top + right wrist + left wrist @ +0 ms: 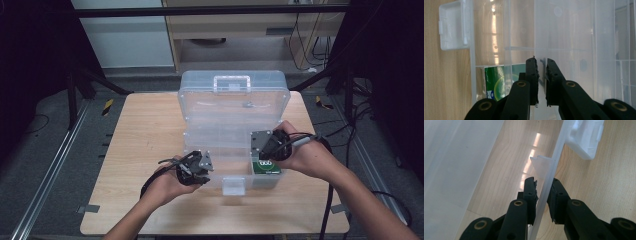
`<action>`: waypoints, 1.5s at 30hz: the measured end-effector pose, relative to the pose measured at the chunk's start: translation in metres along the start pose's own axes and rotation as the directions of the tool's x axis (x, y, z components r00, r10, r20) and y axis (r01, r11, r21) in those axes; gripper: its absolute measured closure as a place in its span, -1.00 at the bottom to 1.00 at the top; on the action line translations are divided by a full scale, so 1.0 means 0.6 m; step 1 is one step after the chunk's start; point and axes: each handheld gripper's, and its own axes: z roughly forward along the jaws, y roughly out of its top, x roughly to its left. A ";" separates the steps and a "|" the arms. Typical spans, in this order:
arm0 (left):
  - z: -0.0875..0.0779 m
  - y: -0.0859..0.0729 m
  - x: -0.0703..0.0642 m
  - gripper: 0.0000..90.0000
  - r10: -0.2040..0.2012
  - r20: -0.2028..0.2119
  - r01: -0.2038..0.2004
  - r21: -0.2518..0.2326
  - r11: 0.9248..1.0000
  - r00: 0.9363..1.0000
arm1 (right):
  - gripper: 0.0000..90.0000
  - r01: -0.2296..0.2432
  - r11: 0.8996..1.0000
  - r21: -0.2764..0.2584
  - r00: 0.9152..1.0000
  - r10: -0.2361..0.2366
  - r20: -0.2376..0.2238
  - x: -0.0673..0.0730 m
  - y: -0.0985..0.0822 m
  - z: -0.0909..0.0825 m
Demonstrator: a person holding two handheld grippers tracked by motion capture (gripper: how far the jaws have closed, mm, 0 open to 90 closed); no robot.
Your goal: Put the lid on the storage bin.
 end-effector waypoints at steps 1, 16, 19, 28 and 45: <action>0.000 0.000 0.000 0.72 0.000 0.000 0.000 0.000 1.000 1.000 | 0.83 0.000 1.000 0.000 1.000 0.000 -0.001 0.000 0.000 0.000; 0.000 -0.002 0.000 0.72 0.004 0.004 -0.004 -0.001 1.000 1.000 | 0.83 0.003 1.000 -0.001 1.000 -0.003 -0.011 0.007 -0.002 0.001; 0.000 -0.002 0.000 0.72 0.005 0.003 -0.005 -0.002 1.000 1.000 | 0.83 0.002 1.000 0.000 1.000 -0.002 -0.015 0.008 -0.001 0.001; 0.002 -0.003 -0.001 0.63 0.004 -0.012 -0.004 -0.001 1.000 1.000 | 0.84 -0.002 1.000 0.001 1.000 0.002 -0.024 0.009 -0.001 0.001; -0.045 0.001 -0.015 0.38 -0.017 -0.021 0.014 -0.130 0.991 1.000 | 0.83 0.002 1.000 0.005 1.000 -0.002 -0.029 0.009 -0.002 0.001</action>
